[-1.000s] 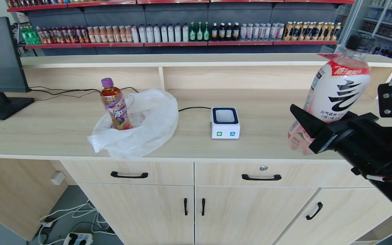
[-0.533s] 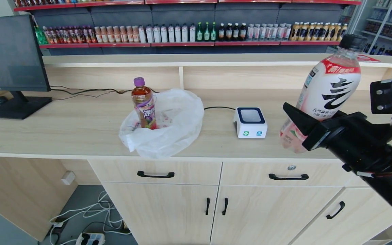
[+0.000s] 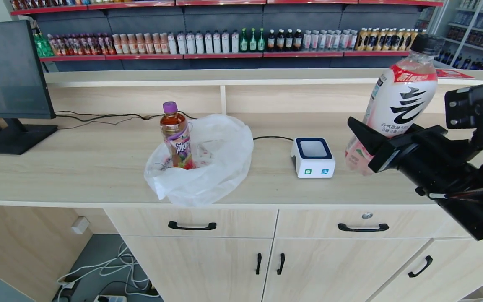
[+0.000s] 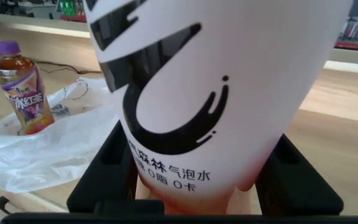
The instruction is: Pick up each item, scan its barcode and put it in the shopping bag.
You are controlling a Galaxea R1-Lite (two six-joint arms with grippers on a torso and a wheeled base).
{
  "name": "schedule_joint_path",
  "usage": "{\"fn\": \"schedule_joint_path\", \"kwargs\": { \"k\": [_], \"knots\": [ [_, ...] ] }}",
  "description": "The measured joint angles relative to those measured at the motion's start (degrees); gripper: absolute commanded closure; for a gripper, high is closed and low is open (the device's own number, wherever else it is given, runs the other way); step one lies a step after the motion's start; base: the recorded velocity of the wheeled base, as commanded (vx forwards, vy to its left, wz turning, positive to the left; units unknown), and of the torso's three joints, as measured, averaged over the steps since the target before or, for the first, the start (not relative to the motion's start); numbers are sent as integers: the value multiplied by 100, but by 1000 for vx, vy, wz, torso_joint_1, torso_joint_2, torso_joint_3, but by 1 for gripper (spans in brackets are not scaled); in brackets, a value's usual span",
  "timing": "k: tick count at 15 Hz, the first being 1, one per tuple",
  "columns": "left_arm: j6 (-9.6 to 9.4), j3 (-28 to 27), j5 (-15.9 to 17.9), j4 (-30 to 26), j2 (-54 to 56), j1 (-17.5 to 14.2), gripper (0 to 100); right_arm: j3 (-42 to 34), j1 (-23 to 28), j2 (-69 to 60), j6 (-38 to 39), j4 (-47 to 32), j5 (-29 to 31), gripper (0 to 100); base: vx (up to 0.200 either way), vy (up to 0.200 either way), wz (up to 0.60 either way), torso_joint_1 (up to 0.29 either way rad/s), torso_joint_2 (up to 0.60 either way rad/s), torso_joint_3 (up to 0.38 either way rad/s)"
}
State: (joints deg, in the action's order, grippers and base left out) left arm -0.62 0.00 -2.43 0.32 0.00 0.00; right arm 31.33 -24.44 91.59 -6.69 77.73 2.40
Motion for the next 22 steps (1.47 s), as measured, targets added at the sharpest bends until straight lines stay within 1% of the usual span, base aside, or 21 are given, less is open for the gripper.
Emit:
{"fn": "schedule_joint_path", "kwargs": {
  "k": [4, 7, 9, 11, 13, 14, 15, 17, 19, 21, 22],
  "knots": [
    [-4, 0, -2, 0, 0, 0, 0, 356, 102, 351, -316, -11, -497, 100, 0, 0, 0, 0, 0, 0],
    [0, 0, -2, 0, 0, 0, 0, 610, 631, 681, -887, -21, -1173, 100, 0, 0, 0, 0, 0, 0],
    [0, 0, -2, 0, 0, 0, 0, 926, 909, 979, -1200, -9, -1337, 100, 0, 0, 0, 0, 0, 0],
    [7, 0, 0, 1, 0, 0, 0, 1337, 1017, 1291, -1386, -9, -1390, 100, 0, 0, 0, 0, 0, 0],
    [13, 0, 0, 17, 0, 0, 0, 1657, 1130, 1574, -1922, -16, -1902, 100, 0, 0, 0, 0, 0, 0],
    [13, 0, -2, 28, 0, 0, 0, 1731, 1174, 1670, -2342, -11, -2259, 100, 0, 0, 0, 0, 0, 0],
    [-13, 0, 0, 34, 0, 0, 0, 1751, 1213, 1744, -2643, 13, -2416, 100, 0, 0, 0, 0, 0, 0],
    [-22, 0, 0, 44, 0, 0, 0, 1709, 1284, 1820, -3089, 37, -2437, 100, 0, 0, 0, 0, 0, 0],
    [-11, 0, 0, 44, 0, 0, 0, 1693, 1290, 1935, -3501, 202, -2481, 100, 0, 0, 0, 0, 0, 0],
    [-9, 0, 0, 48, 0, 0, 0, 1718, 1290, 2155, -3714, 846, -2834, 100, 0, 0, 0, 0, 0, 0],
    [-2, 0, 0, 50, 0, 0, 0, 1724, 1290, 2280, -3806, 1030, -3045, 100, 0, 0, 0, 0, 0, 0]
  ]
}}
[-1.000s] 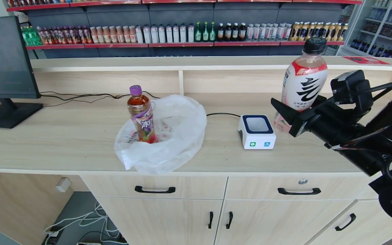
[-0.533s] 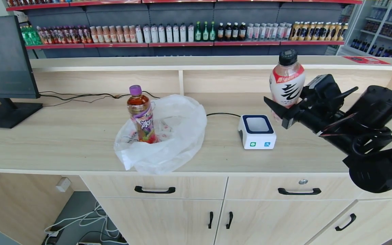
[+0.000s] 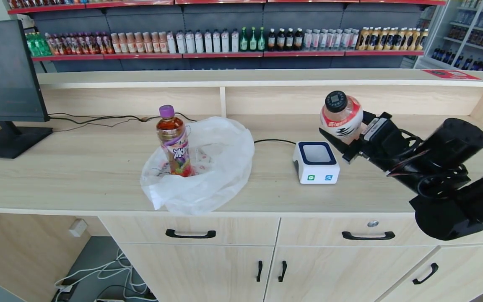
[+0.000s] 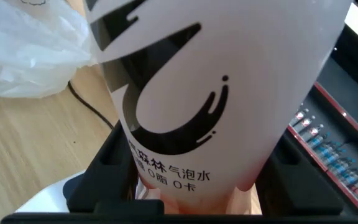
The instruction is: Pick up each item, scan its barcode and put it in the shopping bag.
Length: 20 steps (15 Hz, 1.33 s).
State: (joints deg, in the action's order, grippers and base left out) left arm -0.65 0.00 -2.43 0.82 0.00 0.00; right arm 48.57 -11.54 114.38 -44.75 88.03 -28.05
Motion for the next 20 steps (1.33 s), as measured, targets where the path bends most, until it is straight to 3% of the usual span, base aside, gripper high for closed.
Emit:
{"fn": "schedule_joint_path", "kwargs": {
  "k": [9, 20],
  "knots": [
    [-17, 0, 0, 30, 0, 0, 0, 291, 212, 736, -319, 196, -848, 100, 0, 0, 0, 0, 0, 0],
    [-6, 0, 0, 24, 0, 0, 0, 1089, 568, 1185, -126, 189, -1046, 100, 0, 0, 0, 0, 0, 0]
  ]
}}
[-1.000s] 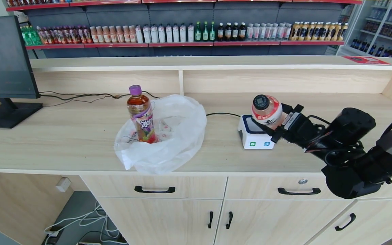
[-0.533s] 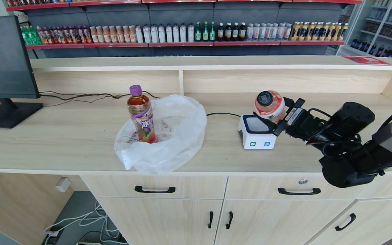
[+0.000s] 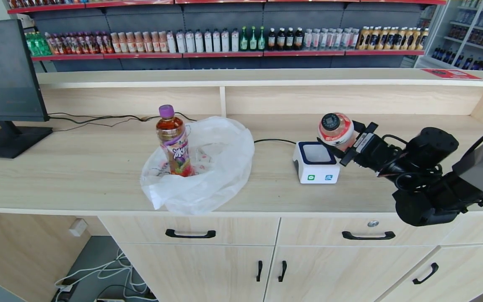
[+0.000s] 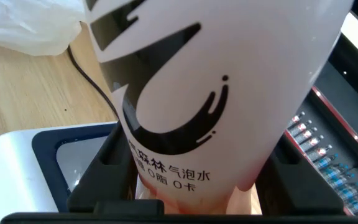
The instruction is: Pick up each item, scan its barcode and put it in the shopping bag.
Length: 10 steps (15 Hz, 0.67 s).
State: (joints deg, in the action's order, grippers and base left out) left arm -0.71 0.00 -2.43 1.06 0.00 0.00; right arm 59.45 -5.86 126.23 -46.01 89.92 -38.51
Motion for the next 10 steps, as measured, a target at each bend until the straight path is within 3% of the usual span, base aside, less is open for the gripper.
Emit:
{"fn": "schedule_joint_path", "kwargs": {
  "k": [10],
  "knots": [
    [16, 0, -2, -5, 0, 0, 0, 124, -100, 135, 282, 0, 57, 100, 0, 0, 0, 0, 0, 0]
  ]
}}
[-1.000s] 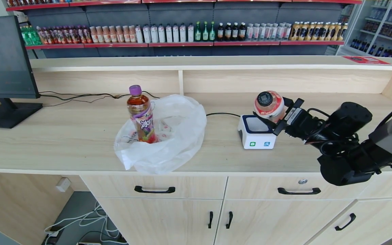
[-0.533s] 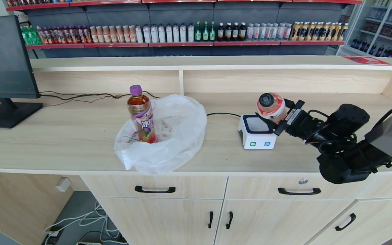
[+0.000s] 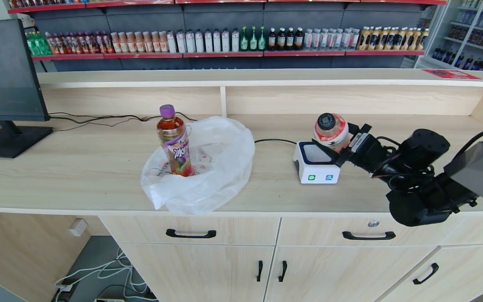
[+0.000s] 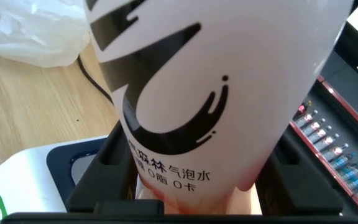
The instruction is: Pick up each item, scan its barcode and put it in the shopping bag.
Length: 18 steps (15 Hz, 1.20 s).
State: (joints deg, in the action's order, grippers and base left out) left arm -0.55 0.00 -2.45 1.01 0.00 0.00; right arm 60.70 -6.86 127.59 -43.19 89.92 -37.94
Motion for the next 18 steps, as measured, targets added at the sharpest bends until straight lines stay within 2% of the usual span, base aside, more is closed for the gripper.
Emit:
{"fn": "schedule_joint_path", "kwargs": {
  "k": [4, 9, 13, 18],
  "knots": [
    [-29, 0, 2, 0, 0, 0, 0, -22, -90, -110, 505, 2, 135, 100, 0, 0, 0, 0, 0, 0],
    [-11, 0, 5, 0, 0, 0, 0, -266, -463, -862, 1977, 10, 1318, 100, 0, 0, 0, 0, 0, 0],
    [-262, 0, 10, -30, 0, 0, 0, -1825, -842, -1819, 2669, -20, 2221, 100, 0, 0, 0, 0, 0, 0],
    [-240, 0, 10, -50, 0, 0, 0, -3261, -844, -2988, 3359, 0, 2500, 100, 0, 0, 0, 0, 0, 0]
  ]
}}
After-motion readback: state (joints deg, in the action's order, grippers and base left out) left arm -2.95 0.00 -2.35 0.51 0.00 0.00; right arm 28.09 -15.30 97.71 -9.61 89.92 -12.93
